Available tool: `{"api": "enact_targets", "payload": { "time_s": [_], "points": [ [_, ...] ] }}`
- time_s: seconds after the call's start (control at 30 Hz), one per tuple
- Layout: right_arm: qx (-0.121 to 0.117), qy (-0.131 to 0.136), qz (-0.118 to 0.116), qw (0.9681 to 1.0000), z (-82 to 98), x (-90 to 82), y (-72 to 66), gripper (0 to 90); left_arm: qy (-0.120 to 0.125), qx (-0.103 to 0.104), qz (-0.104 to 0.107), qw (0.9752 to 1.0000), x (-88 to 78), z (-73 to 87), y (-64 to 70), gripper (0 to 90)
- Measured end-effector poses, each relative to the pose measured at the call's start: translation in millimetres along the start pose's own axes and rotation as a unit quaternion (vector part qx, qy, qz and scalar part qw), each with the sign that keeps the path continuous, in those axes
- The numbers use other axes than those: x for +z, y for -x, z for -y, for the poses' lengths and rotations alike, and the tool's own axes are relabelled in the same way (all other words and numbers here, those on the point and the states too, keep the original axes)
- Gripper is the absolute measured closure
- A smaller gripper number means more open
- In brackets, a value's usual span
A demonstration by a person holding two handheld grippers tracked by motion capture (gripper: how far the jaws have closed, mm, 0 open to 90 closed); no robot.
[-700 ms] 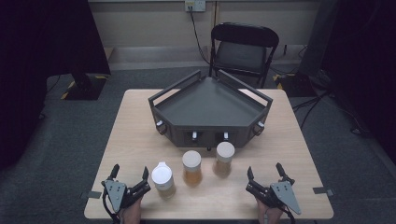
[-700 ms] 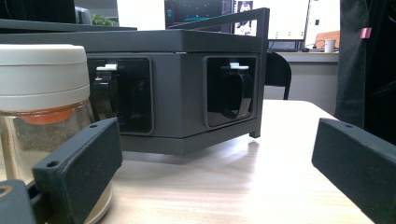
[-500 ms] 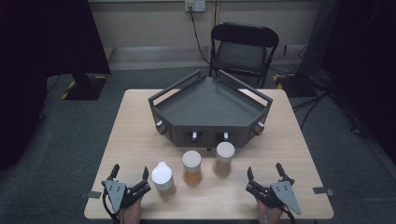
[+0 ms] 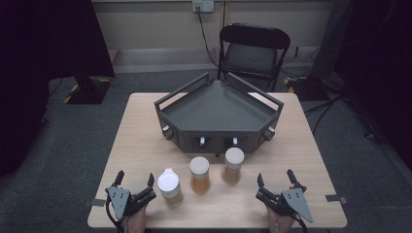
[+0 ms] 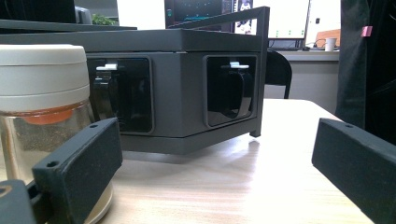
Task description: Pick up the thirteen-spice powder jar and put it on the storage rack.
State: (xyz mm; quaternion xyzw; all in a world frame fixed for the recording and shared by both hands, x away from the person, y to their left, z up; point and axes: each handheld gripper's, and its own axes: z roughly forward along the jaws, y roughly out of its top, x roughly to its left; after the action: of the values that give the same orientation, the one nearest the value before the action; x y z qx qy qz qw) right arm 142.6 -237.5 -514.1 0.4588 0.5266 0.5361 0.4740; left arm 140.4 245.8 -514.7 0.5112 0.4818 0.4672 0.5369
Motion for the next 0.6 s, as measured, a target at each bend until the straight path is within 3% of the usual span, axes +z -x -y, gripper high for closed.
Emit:
{"api": "enact_targets", "payload": {
  "time_s": [0.6],
  "points": [
    [-0.001, 0.002, 0.002, 1.0000, 0.7, -0.5, -0.9, 0.6, 0.013, -0.019, 0.022, 0.9995, -13.1, -23.8, -7.0, 0.3]
  ]
}}
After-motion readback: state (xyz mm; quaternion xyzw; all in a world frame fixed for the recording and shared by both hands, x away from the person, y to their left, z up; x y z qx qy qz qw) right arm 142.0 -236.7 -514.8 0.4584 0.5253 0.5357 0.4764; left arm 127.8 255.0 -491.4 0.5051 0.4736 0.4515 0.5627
